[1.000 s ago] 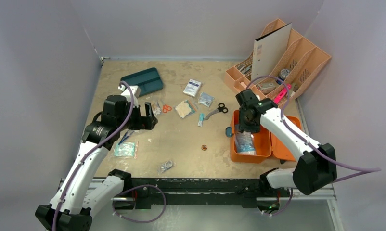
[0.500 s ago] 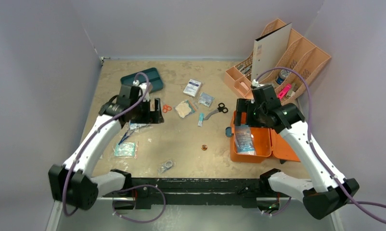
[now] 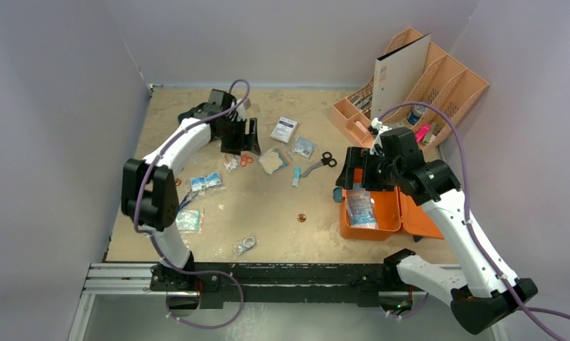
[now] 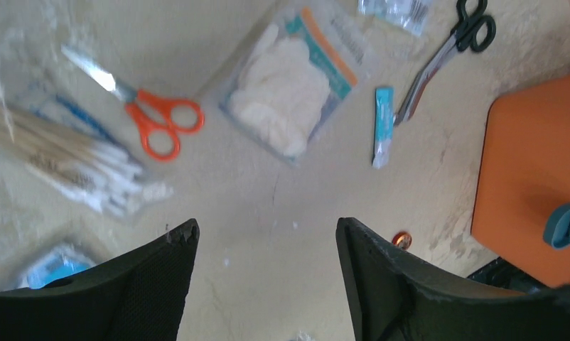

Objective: Organize the medicine kit
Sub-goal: Pick up the medical item at the center of the board, then place the medical item at the medicine box.

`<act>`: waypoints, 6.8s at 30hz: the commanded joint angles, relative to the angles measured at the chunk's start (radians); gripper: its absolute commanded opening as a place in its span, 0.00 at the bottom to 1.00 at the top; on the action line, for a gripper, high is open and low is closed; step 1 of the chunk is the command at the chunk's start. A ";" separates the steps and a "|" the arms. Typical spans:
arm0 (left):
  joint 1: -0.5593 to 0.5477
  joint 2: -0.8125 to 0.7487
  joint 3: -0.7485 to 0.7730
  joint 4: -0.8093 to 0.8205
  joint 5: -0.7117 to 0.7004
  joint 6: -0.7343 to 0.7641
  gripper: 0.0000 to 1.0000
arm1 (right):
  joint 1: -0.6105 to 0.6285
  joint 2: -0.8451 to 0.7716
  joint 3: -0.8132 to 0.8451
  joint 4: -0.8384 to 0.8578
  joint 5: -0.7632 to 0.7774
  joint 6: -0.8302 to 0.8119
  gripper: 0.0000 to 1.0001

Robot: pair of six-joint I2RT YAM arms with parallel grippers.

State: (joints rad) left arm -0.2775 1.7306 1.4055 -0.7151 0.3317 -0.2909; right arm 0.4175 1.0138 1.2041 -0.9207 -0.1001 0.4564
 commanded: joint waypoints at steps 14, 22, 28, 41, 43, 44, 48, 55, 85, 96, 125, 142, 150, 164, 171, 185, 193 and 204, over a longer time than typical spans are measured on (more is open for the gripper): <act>-0.006 0.368 0.298 0.107 0.086 0.096 0.58 | -0.004 -0.048 -0.004 0.031 -0.075 0.004 0.99; -0.013 0.437 0.279 0.135 0.106 0.091 0.55 | -0.005 -0.052 -0.002 0.039 -0.082 0.004 0.99; -0.029 0.459 0.268 0.132 0.096 0.098 0.55 | -0.004 -0.028 -0.003 0.039 -0.093 -0.002 0.99; -0.057 0.467 0.216 0.107 0.036 0.019 0.38 | -0.004 -0.045 -0.033 0.053 -0.092 0.009 0.99; -0.067 0.463 0.214 0.097 0.024 0.018 0.34 | -0.004 -0.057 -0.046 0.057 -0.096 0.015 0.99; -0.071 0.462 0.212 0.092 0.013 0.018 0.32 | -0.004 -0.065 -0.052 0.060 -0.096 0.017 0.99; -0.084 0.449 0.200 0.067 -0.031 0.005 0.23 | -0.004 -0.085 -0.055 0.051 -0.086 0.023 0.99; -0.089 0.409 0.129 0.078 -0.068 -0.056 0.00 | -0.003 -0.092 -0.056 0.046 -0.100 0.036 0.99; -0.089 -0.247 -0.238 0.342 0.287 -0.577 0.00 | -0.003 -0.111 -0.195 0.368 -0.270 0.342 0.85; -0.091 -0.408 -0.384 0.617 0.425 -0.898 0.00 | -0.003 -0.070 -0.177 0.533 -0.306 0.403 0.64; -0.103 -0.404 -0.422 0.700 0.417 -0.935 0.00 | 0.078 0.104 -0.121 0.705 -0.271 0.440 0.56; -0.103 -0.401 -0.420 0.777 0.449 -0.968 0.00 | 0.084 0.075 -0.144 0.775 -0.294 0.476 0.65; -0.104 -0.412 -0.431 0.818 0.466 -1.003 0.00 | 0.089 0.134 -0.137 0.837 -0.329 0.498 0.41; -0.104 -0.430 -0.333 0.495 0.451 -0.656 0.56 | 0.084 0.117 -0.034 0.542 -0.183 0.304 0.00; -0.103 -0.429 -0.180 0.191 0.338 -0.316 0.81 | 0.081 0.033 0.039 0.288 -0.061 0.101 0.00; -0.103 -0.535 -0.302 0.112 0.051 -0.022 0.86 | 0.077 0.088 0.259 -0.412 0.283 -0.056 0.00; -0.102 -0.532 -0.319 0.086 0.031 0.027 0.86 | 0.042 0.184 0.162 -0.323 0.270 -0.073 0.00; -0.103 -0.557 -0.334 0.085 0.027 0.030 0.86 | -0.066 0.254 -0.052 -0.033 0.061 -0.127 0.00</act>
State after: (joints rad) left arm -0.3759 1.2091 1.0813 -0.6411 0.3691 -0.2855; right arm 0.4023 1.2617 1.2217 -1.0912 0.0765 0.3767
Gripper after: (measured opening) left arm 0.860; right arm 0.005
